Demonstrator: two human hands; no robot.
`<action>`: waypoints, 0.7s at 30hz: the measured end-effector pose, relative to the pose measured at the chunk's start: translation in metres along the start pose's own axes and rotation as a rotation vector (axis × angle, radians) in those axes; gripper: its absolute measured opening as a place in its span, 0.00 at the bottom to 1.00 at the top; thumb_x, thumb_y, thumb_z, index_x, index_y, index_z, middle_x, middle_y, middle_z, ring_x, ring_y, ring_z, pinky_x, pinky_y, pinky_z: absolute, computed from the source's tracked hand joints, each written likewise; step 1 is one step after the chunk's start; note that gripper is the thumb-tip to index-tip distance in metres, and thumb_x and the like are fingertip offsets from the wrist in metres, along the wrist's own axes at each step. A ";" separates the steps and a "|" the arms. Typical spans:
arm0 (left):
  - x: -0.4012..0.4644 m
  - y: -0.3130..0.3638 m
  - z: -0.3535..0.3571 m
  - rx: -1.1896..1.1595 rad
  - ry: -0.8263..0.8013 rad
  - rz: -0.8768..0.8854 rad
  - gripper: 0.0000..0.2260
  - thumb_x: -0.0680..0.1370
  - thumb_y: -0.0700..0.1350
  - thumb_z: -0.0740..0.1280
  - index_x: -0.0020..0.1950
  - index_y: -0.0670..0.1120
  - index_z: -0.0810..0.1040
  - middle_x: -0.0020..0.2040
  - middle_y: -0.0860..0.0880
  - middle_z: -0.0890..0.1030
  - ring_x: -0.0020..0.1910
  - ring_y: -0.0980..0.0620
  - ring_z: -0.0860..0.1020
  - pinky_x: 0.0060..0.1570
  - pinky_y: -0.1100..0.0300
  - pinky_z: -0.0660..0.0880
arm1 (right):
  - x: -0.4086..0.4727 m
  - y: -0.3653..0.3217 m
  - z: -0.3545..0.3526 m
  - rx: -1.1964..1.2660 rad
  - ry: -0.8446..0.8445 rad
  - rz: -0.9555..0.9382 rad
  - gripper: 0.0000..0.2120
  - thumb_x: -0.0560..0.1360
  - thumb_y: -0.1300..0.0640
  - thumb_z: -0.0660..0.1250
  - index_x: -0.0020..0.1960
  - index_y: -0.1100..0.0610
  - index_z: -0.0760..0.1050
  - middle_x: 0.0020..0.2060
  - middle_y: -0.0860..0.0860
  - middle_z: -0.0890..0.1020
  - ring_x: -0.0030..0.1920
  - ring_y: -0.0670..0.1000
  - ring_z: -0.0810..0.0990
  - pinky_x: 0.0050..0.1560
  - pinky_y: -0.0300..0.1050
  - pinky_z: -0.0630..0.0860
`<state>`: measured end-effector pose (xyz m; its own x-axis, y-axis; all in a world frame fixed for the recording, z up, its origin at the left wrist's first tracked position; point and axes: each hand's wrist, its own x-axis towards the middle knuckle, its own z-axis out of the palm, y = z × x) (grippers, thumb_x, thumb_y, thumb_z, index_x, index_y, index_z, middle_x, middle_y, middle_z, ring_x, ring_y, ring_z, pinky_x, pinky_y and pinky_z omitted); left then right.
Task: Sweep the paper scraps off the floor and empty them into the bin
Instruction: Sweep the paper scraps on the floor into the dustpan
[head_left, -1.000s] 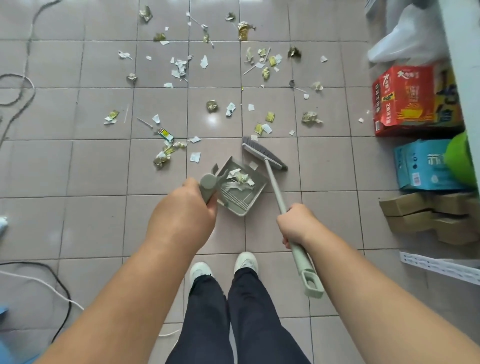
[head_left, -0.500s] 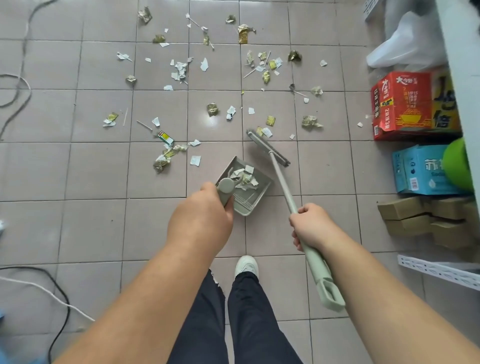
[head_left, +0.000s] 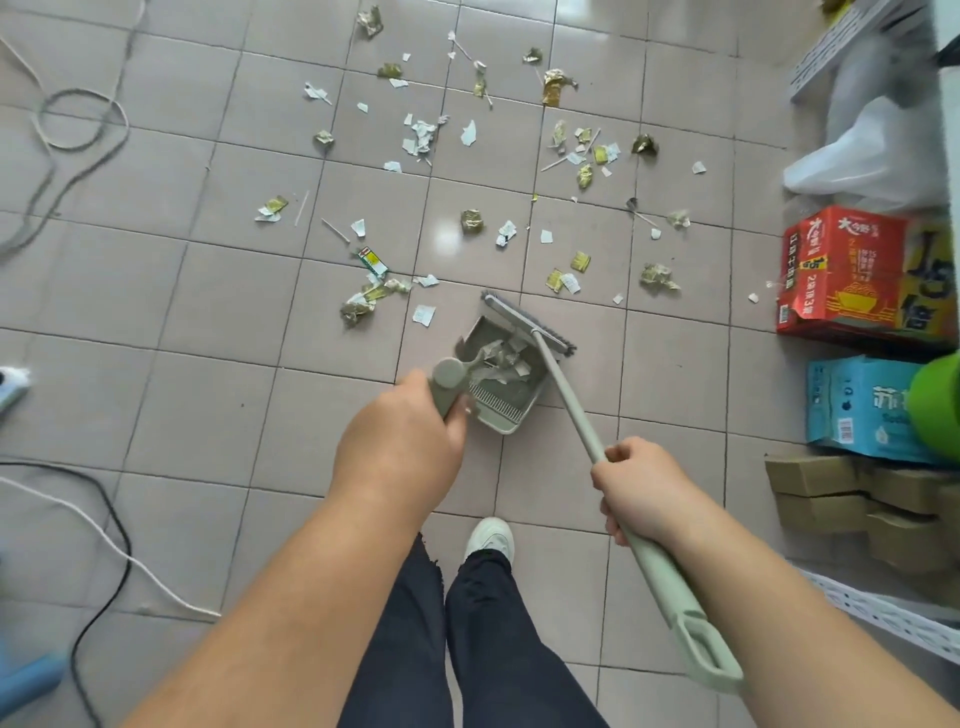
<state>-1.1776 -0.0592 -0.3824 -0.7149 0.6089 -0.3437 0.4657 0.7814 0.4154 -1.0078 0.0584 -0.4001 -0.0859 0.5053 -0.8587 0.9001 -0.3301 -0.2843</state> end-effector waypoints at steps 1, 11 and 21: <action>-0.001 -0.009 -0.006 -0.013 0.020 -0.032 0.13 0.76 0.56 0.60 0.41 0.47 0.66 0.29 0.52 0.67 0.32 0.44 0.68 0.31 0.57 0.64 | 0.001 -0.008 0.005 -0.017 -0.001 -0.021 0.08 0.73 0.63 0.57 0.51 0.59 0.70 0.31 0.57 0.75 0.19 0.52 0.72 0.22 0.39 0.72; 0.002 -0.100 -0.069 -0.024 0.132 -0.250 0.15 0.76 0.56 0.61 0.43 0.44 0.70 0.31 0.50 0.70 0.32 0.46 0.68 0.29 0.56 0.61 | 0.029 -0.102 0.089 -0.047 -0.041 -0.154 0.10 0.73 0.64 0.57 0.52 0.61 0.72 0.32 0.59 0.75 0.22 0.54 0.73 0.28 0.43 0.76; 0.026 -0.171 -0.105 0.039 0.178 -0.328 0.15 0.76 0.55 0.61 0.43 0.43 0.70 0.31 0.49 0.69 0.34 0.43 0.68 0.33 0.56 0.64 | 0.056 -0.177 0.169 -0.199 -0.070 -0.175 0.13 0.74 0.64 0.55 0.57 0.62 0.70 0.32 0.58 0.74 0.24 0.55 0.74 0.30 0.45 0.76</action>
<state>-1.3307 -0.1916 -0.3739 -0.9075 0.2943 -0.2997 0.2137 0.9378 0.2736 -1.2441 0.0105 -0.4704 -0.2705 0.4824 -0.8332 0.9347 -0.0758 -0.3474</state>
